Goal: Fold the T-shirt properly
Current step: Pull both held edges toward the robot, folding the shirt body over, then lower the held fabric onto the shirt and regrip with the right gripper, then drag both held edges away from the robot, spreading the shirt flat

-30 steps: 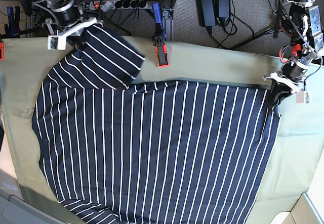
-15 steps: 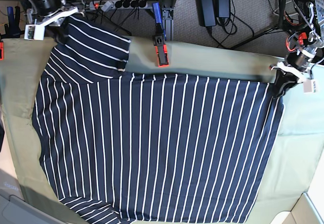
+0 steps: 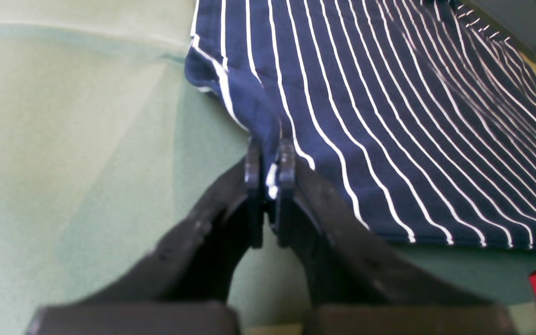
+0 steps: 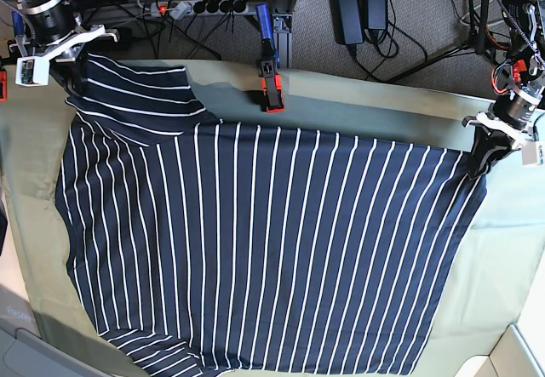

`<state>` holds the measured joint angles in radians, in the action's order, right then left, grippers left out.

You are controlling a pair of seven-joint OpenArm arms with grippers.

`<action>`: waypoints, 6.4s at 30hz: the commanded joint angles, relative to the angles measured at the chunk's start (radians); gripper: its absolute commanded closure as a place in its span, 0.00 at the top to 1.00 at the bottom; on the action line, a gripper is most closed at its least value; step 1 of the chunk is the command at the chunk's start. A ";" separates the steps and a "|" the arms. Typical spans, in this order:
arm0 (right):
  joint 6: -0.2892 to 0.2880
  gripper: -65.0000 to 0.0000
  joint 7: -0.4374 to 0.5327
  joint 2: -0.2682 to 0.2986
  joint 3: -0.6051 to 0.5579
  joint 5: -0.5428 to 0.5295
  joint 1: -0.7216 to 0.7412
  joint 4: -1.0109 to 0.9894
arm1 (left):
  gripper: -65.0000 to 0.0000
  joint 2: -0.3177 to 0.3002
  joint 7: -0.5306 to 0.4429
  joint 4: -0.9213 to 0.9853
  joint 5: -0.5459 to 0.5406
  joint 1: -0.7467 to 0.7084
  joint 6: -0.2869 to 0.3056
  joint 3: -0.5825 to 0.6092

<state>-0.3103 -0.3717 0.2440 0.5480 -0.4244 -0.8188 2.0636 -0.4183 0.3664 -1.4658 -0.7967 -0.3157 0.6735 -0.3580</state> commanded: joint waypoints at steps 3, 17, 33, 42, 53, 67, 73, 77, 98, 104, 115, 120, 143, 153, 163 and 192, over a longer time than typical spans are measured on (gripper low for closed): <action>-0.061 0.00 0.022 0.011 0.011 0.006 0.018 0.016 | 0.00 -0.019 -0.024 -0.016 -0.014 0.036 0.025 -0.006; -0.061 0.00 -0.037 0.011 0.008 0.070 0.098 0.009 | 0.00 -0.019 0.011 -0.014 0.019 0.121 0.025 0.071; -0.060 0.00 -0.098 0.103 0.000 0.035 0.218 -0.093 | 0.00 -0.019 0.005 -0.006 0.047 0.231 0.025 0.090; -0.060 0.00 -0.142 0.108 0.000 -0.048 0.272 -0.093 | 0.00 -0.019 0.004 -0.006 0.058 0.266 0.025 0.090; -0.060 0.00 -0.180 0.108 0.000 -0.114 0.333 -0.094 | 0.00 -0.019 0.003 0.128 0.053 0.365 0.025 0.092; -0.061 0.00 -0.194 0.108 -0.029 -0.115 0.550 -0.268 | 0.00 -0.019 -0.003 0.272 0.055 0.500 0.025 0.179; -0.061 0.00 -0.206 0.108 -0.045 -0.115 0.652 -0.286 | 0.00 -0.019 -0.004 0.272 0.101 0.525 0.025 0.236; -0.061 0.00 -0.207 0.112 -0.076 -0.113 0.703 -0.304 | 0.00 -0.019 -0.014 0.295 0.108 0.535 0.025 0.236; -0.064 0.00 -0.283 0.141 -0.328 -0.008 1.233 -0.829 | 0.00 -0.014 -0.053 0.524 0.137 0.662 0.025 0.237; -0.064 0.00 -0.275 0.141 -0.337 -0.001 1.280 -0.880 | 0.00 -0.014 -0.057 0.524 0.170 0.662 0.025 0.237; -0.064 0.57 -0.185 0.138 -0.337 0.015 1.275 -0.942 | 0.57 -0.014 -0.010 0.524 0.169 0.662 -0.064 0.237; -0.060 0.61 -0.186 0.138 -0.336 -0.003 1.275 -0.941 | 0.58 -0.015 0.056 0.524 0.166 0.662 -0.139 0.236; -0.060 0.61 -0.362 0.246 0.069 -0.210 1.114 -0.942 | 0.58 -0.077 0.192 0.523 -0.015 0.630 -0.099 0.126; -0.061 0.61 -0.362 0.209 0.070 -0.250 1.023 -0.942 | 0.58 -0.059 0.224 0.473 -0.083 0.549 -0.055 0.126; -0.061 0.61 -0.327 0.092 0.070 -0.238 1.027 -0.942 | 0.58 -0.045 0.230 0.469 -0.105 0.547 -0.055 0.126; -0.064 0.41 -0.312 0.043 0.071 -0.301 1.061 -0.942 | 0.58 -0.045 0.272 0.469 -0.158 0.546 0.002 0.126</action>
<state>-0.3202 -0.7006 0.2729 0.6174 -0.7074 0.2188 1.1057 -0.4458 0.6552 -0.9787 -0.9363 0.2104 0.6407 -0.2276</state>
